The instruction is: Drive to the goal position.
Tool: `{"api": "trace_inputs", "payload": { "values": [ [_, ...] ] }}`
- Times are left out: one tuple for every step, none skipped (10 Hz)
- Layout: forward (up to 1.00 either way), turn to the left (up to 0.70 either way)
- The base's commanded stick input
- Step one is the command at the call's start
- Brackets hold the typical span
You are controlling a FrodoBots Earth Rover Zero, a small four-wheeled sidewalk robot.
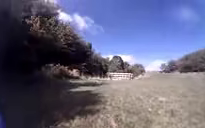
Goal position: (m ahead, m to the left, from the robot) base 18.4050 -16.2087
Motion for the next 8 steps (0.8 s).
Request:
{"api": "trace_inputs", "payload": {
  "values": [
    [0.7, -0.29],
    [0.7, -0.35],
    [0.7, -0.35],
    [0.7, -0.35],
    [0.7, -0.35],
    [0.7, -0.35],
    [0.7, -0.32],
    [0.7, -0.28]
  ]
}}
